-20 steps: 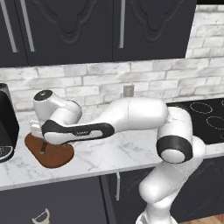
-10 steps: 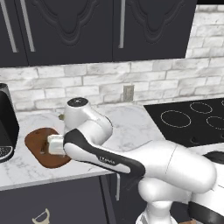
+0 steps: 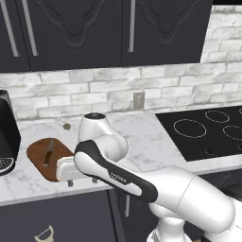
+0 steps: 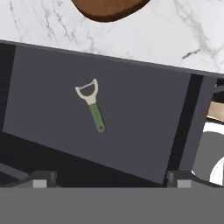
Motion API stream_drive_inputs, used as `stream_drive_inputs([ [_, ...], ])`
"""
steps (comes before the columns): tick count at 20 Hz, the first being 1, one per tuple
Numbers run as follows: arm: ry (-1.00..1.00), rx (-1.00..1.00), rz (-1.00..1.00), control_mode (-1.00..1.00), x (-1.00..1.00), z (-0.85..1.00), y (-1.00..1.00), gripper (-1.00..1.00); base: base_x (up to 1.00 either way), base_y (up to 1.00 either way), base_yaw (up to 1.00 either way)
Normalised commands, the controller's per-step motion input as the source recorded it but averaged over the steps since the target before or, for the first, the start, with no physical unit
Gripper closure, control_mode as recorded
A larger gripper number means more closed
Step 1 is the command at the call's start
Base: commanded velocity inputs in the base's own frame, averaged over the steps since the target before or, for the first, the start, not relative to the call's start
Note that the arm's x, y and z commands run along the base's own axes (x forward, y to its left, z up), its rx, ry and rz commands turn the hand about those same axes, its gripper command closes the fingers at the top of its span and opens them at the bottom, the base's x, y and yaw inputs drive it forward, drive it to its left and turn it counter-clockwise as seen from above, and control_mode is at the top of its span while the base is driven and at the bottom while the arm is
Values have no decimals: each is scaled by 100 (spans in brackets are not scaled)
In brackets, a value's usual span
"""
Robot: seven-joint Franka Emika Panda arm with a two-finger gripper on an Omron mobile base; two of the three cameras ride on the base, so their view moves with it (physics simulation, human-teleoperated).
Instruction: Open the drawer on the left and place the cutting tools on the cutting board.
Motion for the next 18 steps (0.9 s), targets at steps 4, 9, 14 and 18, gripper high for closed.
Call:
stream_drive_inputs([
  [4,8,-2,18,-100,-17,-23,21,-100,0,0,0],
  [9,1,-6,11,-100,-36,-35,21,-100,0,0,0],
  [14,0,-12,0,-100,-20,-40,1,-100,0,0,0],
  [18,0,-8,0,-100,0,-52,0,-100,0,0,0],
])
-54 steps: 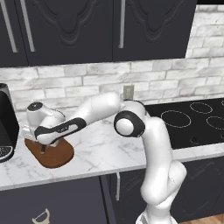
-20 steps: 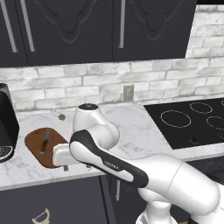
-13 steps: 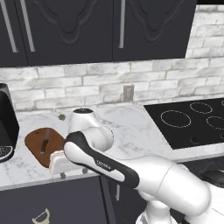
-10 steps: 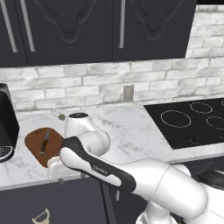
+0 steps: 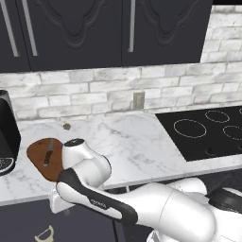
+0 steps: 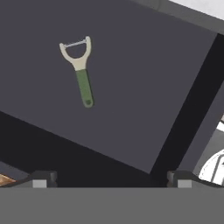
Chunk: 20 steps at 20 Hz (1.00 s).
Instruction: Open the drawer on the left and place the cutting tools on the cutting board.
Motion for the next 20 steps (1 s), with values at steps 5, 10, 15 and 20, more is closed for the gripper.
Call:
stream_drive_inputs([
  [5,0,-1,5,-100,-5,-49,1,-100,0,0,0],
  [10,0,0,9,-100,0,-53,13,-100,0,0,0],
  [15,0,0,9,-100,0,-53,36,-100,0,0,0],
  [20,0,0,8,-100,0,-41,36,-100,0,0,0],
])
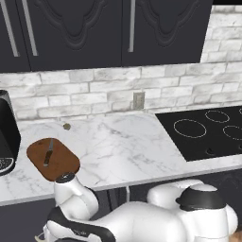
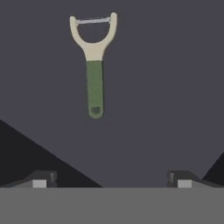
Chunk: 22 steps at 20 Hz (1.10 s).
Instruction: Open the drawer on the left and place the cutting tools on the cutting board.
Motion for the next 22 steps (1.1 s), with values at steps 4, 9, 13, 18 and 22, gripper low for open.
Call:
stream_drive_inputs([
  [4,0,0,5,-100,3,-36,24,-100,0,0,0],
  [9,0,0,3,-100,21,-35,10,-100,0,0,0],
  [13,0,0,3,-100,25,-35,13,-100,0,0,0],
  [18,0,0,2,-100,13,-39,28,-100,0,0,0],
  [22,0,-1,0,-100,1,-39,40,-100,0,0,0],
])
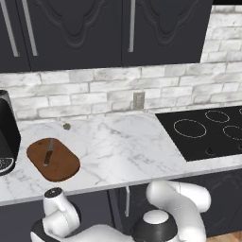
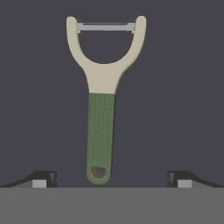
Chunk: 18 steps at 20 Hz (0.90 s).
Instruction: Open the drawer on the left and place the cutting tools on the cutting board.
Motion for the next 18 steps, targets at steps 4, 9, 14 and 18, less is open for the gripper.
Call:
stream_drive_inputs([
  [4,0,-1,0,-100,0,-33,33,-100,0,0,0],
  [9,0,-1,0,-100,-1,-32,9,-100,0,0,0],
  [14,0,-2,0,-100,-17,-34,0,-100,0,0,0],
  [18,0,0,0,-100,-11,-41,0,-100,0,0,0],
])
